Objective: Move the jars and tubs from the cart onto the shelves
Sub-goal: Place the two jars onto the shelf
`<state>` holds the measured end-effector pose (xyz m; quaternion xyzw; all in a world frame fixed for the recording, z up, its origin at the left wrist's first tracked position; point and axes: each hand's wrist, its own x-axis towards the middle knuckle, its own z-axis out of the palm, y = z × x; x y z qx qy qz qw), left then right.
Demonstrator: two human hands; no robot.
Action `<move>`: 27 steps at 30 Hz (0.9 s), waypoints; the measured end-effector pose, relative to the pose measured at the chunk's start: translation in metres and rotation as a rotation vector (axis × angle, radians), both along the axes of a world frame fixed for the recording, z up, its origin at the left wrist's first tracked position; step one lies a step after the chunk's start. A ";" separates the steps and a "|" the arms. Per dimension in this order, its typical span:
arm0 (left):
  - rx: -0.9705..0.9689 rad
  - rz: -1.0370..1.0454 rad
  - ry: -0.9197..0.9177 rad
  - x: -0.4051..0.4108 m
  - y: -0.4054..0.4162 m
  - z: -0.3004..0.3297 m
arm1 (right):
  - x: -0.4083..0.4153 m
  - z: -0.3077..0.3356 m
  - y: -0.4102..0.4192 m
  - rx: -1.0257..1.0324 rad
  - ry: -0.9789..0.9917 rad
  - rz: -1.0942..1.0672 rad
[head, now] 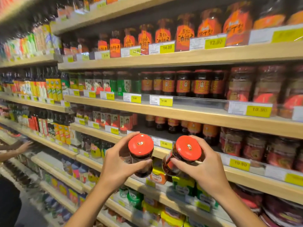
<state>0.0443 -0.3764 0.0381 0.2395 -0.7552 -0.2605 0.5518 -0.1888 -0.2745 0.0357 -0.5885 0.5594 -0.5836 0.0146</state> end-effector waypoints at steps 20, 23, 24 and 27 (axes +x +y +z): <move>-0.169 -0.324 0.117 0.060 -0.152 0.076 | 0.112 0.088 -0.088 -0.259 0.102 -0.254; -0.195 -0.353 0.152 0.063 -0.162 0.089 | 0.117 0.110 -0.098 -0.359 0.130 -0.317; -0.198 -0.361 0.166 0.064 -0.165 0.094 | 0.117 0.117 -0.102 -0.396 0.132 -0.336; -0.219 -0.379 0.206 0.065 -0.169 0.106 | 0.115 0.138 -0.112 -0.489 0.151 -0.391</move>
